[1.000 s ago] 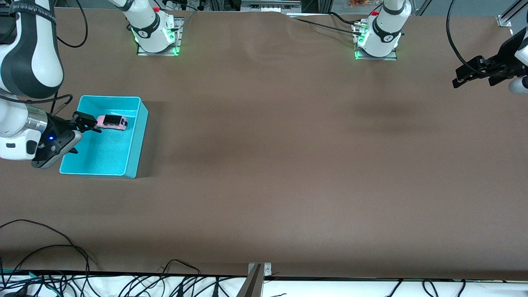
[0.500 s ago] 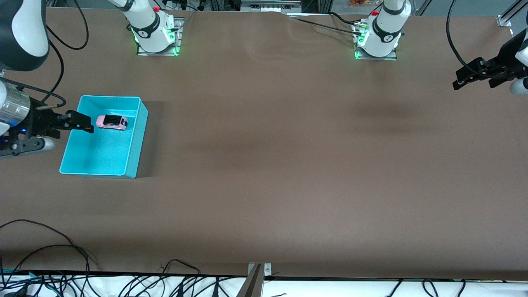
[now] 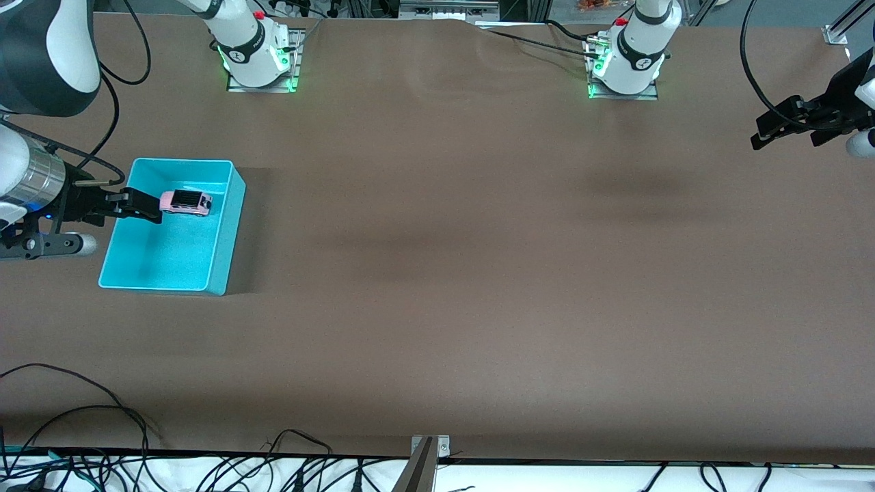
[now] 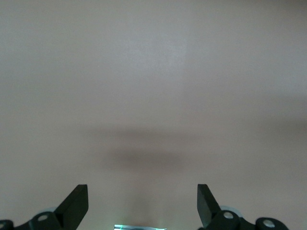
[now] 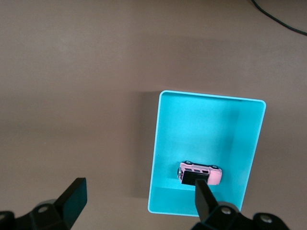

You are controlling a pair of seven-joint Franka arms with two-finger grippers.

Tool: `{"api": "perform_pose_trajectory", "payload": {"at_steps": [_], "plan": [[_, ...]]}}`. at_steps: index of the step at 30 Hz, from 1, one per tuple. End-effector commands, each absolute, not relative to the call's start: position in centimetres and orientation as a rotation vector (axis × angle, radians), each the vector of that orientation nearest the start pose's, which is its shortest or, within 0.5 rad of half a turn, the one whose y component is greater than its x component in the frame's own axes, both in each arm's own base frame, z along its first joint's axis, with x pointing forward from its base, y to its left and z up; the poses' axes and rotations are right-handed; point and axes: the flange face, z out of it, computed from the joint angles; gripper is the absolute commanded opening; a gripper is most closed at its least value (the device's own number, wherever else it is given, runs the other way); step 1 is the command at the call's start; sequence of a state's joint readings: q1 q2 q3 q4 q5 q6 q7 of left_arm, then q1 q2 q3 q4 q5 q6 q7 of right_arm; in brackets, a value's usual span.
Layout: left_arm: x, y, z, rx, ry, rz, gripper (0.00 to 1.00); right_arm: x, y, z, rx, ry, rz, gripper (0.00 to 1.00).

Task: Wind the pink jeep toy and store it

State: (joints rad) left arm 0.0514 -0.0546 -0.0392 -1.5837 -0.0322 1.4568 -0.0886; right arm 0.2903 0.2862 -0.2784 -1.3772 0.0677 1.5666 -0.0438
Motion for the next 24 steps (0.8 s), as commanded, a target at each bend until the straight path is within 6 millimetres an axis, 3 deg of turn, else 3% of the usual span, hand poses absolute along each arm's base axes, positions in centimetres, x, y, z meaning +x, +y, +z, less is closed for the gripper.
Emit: {"api": "perform_pose_trajectory", "payload": {"at_steps": [1, 8, 11, 19, 24], "plan": [[52.6, 0.1, 64.0, -3.157, -0.155, 0.101, 1.00, 63.6, 2.9, 55.6, -3.165, -0.060, 0.126, 1.00], [52.5, 0.4, 64.0, -3.158, -0.155, 0.103, 1.00, 63.1, 3.2, 55.3, -3.163, -0.072, 0.144, 1.00], [52.5, 0.4, 64.0, -3.158, -0.152, 0.103, 1.00, 62.5, 2.5, 55.6, -3.147, -0.061, 0.145, 1.00], [52.6, 0.2, 63.9, -3.158, -0.148, 0.101, 1.00, 58.7, 0.2, 56.9, -3.099, -0.037, 0.131, 1.00], [52.7, 0.2, 63.7, -3.158, -0.150, 0.108, 1.00, 56.2, -1.5, 58.0, -3.110, -0.003, 0.037, 1.00]]}}
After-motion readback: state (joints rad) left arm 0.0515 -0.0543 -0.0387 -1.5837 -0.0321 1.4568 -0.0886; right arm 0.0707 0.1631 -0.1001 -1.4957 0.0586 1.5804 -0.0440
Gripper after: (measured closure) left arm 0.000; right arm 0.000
